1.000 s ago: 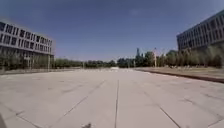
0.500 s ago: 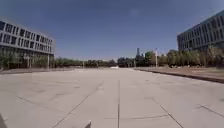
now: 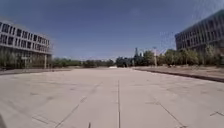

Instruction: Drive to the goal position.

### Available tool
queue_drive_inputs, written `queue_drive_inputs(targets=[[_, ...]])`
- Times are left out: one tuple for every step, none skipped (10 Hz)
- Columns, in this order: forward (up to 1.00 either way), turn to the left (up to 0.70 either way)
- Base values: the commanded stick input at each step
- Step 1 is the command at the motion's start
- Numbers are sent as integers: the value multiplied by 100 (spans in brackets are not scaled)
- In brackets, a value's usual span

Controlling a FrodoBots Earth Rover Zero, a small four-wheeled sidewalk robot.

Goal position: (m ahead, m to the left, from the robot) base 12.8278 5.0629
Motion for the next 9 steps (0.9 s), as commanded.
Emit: queue_drive_inputs(targets=[[70, 0], [70, 0], [70, 0], [70, 0], [70, 0], [70, 0], [70, 0], [70, 0], [70, 0]])
